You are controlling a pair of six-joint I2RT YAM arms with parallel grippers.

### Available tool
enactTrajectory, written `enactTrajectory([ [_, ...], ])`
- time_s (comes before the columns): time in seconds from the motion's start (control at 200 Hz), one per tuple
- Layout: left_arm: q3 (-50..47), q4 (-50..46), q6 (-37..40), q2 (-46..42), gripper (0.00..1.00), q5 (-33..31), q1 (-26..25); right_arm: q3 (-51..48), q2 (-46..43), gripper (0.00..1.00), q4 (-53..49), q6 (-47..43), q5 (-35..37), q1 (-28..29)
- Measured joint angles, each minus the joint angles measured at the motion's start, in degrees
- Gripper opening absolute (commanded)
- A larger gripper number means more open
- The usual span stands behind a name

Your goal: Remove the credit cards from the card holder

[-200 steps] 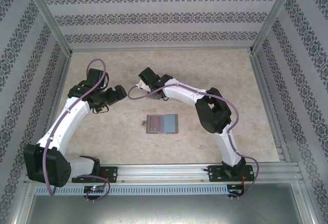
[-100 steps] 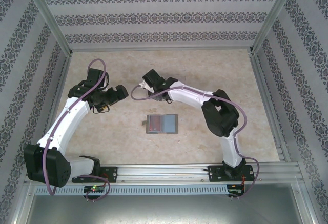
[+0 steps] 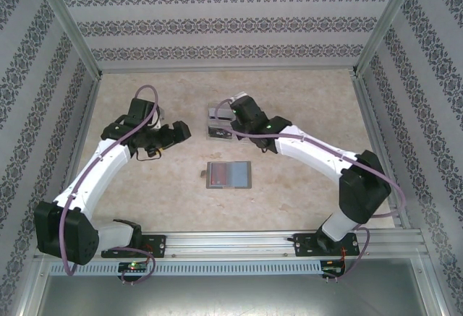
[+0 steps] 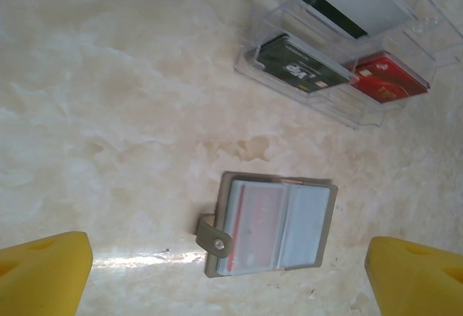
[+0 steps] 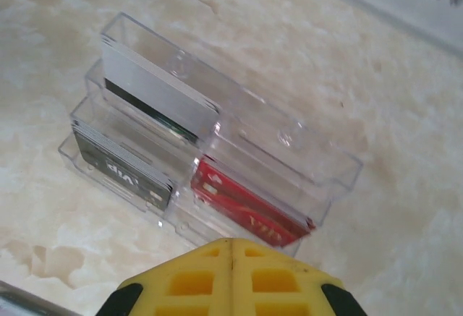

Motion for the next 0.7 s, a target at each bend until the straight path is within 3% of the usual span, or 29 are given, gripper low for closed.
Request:
enactTrajectory([
  [0.195,-1.77,1.53,-2.58,0.00,0.96,-1.79,-5.92,-4.74,-4.90,0.00,-5.05,10.05,-2.12,-0.81],
  [0.395,-4.17,5.03,-6.49,1.55,0.87,-3.80,-13.46,-14.25,-12.04,0.00,-5.38,18.45,-10.03,-1.11],
  [0.699,-8.87,11.47,-10.47,7.41,0.45,-3.61,-19.52,-24.24,-13.94,0.00,-3.32,28.72,-19.34,0.17],
])
